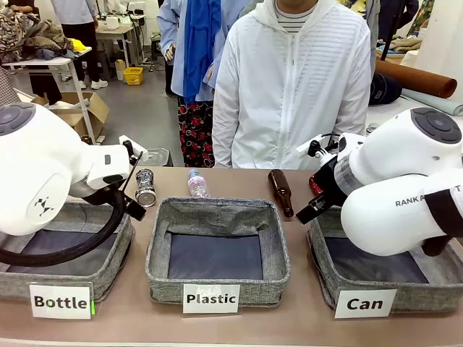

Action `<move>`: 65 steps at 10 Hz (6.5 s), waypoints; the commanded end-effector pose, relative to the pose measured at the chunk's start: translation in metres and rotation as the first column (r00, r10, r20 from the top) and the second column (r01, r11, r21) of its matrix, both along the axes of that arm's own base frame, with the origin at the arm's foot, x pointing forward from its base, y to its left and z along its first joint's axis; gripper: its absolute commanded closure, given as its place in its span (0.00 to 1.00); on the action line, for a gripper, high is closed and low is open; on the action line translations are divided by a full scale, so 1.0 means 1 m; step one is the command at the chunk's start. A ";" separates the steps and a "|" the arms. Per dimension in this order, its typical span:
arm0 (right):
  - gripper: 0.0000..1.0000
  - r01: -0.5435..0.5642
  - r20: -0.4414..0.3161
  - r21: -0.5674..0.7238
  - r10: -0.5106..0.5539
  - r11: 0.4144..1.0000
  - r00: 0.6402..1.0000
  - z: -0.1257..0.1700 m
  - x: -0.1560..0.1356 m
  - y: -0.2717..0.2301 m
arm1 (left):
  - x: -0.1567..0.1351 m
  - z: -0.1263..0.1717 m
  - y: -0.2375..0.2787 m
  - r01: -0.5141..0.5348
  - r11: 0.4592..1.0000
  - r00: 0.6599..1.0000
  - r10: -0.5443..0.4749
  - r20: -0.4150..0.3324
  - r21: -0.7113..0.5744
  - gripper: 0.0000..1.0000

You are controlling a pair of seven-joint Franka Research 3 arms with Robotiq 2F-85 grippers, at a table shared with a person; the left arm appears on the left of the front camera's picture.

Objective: Sort the can waste into the basket.
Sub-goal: Pick up the can waste from the table and place it in the right Fabric basket.

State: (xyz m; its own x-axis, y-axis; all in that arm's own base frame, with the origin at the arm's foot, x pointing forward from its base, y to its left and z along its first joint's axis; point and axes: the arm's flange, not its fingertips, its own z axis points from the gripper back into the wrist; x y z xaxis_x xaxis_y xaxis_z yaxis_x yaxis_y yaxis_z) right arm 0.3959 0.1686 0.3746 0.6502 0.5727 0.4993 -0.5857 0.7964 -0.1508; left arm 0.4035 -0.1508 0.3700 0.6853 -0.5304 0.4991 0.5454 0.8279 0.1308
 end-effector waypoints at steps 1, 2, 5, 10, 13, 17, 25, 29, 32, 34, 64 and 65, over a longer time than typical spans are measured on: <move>0.00 0.118 -0.076 0.022 -0.116 0.993 0.990 0.057 -0.011 -0.001 | -0.022 0.046 -0.005 0.085 0.991 0.996 -0.083 0.025 -0.099 0.00; 0.00 0.232 -0.108 0.077 -0.223 0.970 0.969 0.098 -0.022 -0.010 | -0.045 0.081 0.000 0.091 0.976 0.996 -0.092 0.000 -0.198 0.00; 0.00 0.287 -0.309 0.374 -0.174 0.882 0.935 0.166 -0.077 -0.090 | -0.090 0.153 0.054 0.119 0.827 0.924 -0.294 -0.243 -0.550 0.00; 0.00 0.467 -0.437 0.774 -0.173 0.428 0.882 0.106 -0.129 -0.293 | -0.099 0.108 0.301 -0.186 0.274 0.947 -0.205 -0.246 -0.944 0.00; 0.00 0.521 -0.470 0.824 -0.244 0.222 0.848 0.075 -0.133 -0.338 | -0.107 0.075 0.281 -0.308 0.084 0.950 -0.032 -0.312 -0.948 0.00; 0.00 0.555 -0.499 0.790 -0.253 0.262 0.829 0.102 -0.123 -0.375 | -0.097 0.063 0.315 -0.352 0.056 0.935 -0.021 -0.354 -0.934 0.00; 0.00 0.547 -0.264 0.215 -0.491 0.809 0.830 0.157 0.009 -0.167 | -0.126 0.091 0.330 -0.323 0.125 0.943 -0.038 -0.329 -0.938 0.00; 0.00 0.516 -0.159 0.002 -0.509 0.857 0.846 0.126 0.103 -0.077 | -0.227 0.140 0.410 -0.102 0.111 0.973 -0.193 -0.122 -0.989 0.00; 0.00 0.482 -0.242 0.053 -0.457 0.874 0.856 0.081 0.156 -0.061 | -0.265 0.122 0.423 -0.087 0.106 0.981 -0.166 -0.104 -0.991 0.00; 0.00 0.461 -0.221 0.006 -0.449 0.887 0.866 0.082 0.144 -0.066 | -0.257 0.116 0.408 -0.108 0.110 0.977 -0.173 -0.126 -0.988 0.00; 1.00 0.448 -0.208 -0.157 -0.473 0.880 0.856 0.096 0.130 -0.069 | -0.125 0.067 0.256 -0.318 0.322 0.801 -0.412 -0.435 -0.892 0.00; 1.00 0.374 -0.254 -0.083 -0.383 0.924 0.888 0.146 0.084 -0.099 | -0.125 0.067 0.256 -0.318 0.322 0.801 -0.412 -0.435 -0.892 0.00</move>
State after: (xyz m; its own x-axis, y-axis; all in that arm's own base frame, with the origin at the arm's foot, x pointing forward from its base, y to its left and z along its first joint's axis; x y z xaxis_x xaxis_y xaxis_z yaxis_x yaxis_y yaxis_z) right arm 0.5525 0.1081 0.4699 0.9480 0.1925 0.2535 -0.1645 0.9781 -0.1274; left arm 0.2811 0.1044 0.4376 0.9724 -0.0200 0.2325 0.2328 0.1556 -0.9600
